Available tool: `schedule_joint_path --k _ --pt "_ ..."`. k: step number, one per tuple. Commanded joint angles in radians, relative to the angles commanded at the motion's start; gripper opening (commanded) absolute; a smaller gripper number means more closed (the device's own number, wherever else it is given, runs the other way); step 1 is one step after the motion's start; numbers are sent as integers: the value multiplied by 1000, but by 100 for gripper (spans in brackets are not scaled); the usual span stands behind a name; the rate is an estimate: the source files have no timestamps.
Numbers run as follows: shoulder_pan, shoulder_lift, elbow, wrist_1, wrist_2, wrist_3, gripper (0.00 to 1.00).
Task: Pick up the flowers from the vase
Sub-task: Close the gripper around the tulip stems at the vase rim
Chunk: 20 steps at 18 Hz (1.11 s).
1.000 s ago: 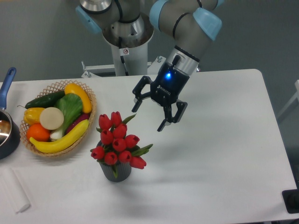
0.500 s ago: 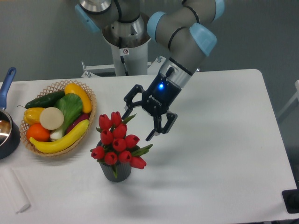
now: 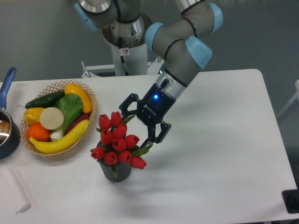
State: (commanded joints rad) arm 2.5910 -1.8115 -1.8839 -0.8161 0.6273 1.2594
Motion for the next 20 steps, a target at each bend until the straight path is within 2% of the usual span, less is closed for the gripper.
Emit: schedule_joint_path --k 11,14,18,20 --pt "-51 -35 14 0 18 -2 100" --pt "-61 -57 23 21 18 -2 100" --pt "-66 -58 26 28 17 -18 99" --pt "-66 -58 28 28 9 -20 88"
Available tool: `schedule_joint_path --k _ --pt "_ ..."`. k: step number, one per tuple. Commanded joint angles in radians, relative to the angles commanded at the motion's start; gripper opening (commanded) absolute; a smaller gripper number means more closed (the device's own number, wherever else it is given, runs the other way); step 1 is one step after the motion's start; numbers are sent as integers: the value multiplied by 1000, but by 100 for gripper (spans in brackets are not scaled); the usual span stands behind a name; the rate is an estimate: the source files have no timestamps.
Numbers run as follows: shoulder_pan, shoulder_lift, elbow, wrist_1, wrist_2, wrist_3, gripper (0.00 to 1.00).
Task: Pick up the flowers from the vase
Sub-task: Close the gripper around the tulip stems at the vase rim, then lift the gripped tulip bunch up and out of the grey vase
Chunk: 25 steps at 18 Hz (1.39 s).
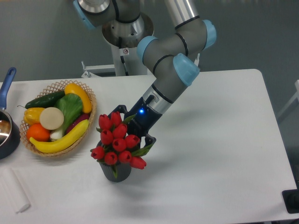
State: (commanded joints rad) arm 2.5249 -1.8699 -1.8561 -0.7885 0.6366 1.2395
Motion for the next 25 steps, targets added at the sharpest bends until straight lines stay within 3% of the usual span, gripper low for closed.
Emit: schedule_joint_path --k 3,5,11,22,25 --pt "2 2 3 2 -5 0 73" --pt "2 0 5 2 -5 0 68" --pt "3 6 3 2 -8 -11 34" --pt "15 15 6 2 -26 -44 30" --pt "29 40 15 2 -84 -92 30"
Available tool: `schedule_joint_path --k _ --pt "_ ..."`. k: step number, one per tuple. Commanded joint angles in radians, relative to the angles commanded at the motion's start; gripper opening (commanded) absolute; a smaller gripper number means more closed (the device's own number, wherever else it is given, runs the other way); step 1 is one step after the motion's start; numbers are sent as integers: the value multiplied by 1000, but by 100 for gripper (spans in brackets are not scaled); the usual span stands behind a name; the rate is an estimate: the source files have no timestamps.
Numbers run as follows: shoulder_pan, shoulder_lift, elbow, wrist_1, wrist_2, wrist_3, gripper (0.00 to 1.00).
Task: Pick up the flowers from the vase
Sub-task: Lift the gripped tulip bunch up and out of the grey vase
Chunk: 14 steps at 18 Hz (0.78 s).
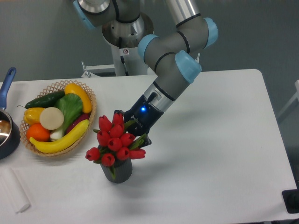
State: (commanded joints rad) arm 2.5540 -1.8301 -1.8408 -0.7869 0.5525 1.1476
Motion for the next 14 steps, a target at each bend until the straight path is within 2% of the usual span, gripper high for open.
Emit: schedule_joint_path --k 6,11,14 --pt "37 48 8 -2 -40 -40 31" --pt "64 58 98 -2 -46 -140 31" --pt "75 64 107 -2 -45 -167 31"
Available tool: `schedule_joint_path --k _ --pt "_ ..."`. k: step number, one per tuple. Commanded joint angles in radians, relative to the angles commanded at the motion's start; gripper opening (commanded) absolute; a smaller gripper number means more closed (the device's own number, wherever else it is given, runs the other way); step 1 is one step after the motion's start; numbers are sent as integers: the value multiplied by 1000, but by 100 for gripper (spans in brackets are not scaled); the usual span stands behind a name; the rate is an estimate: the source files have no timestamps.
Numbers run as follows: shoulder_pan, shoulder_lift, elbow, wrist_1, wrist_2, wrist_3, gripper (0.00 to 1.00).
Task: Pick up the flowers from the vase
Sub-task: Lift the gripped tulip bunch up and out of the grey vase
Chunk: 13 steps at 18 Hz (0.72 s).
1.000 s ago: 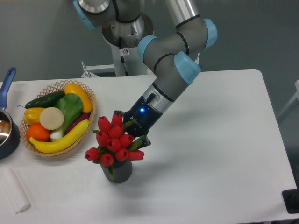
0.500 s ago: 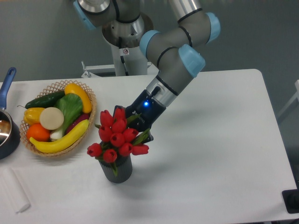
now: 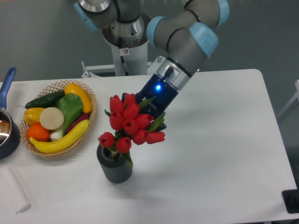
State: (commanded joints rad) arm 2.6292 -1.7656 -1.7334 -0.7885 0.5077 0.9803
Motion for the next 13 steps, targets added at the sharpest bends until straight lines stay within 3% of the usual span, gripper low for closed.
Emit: schedule_joint_path --k 6,10,13 --pt "37 57 -14 -9 9 -8 31" --pt "40 55 8 -6 0 -129 31" --pt "28 54 9 -6 0 -137 30"
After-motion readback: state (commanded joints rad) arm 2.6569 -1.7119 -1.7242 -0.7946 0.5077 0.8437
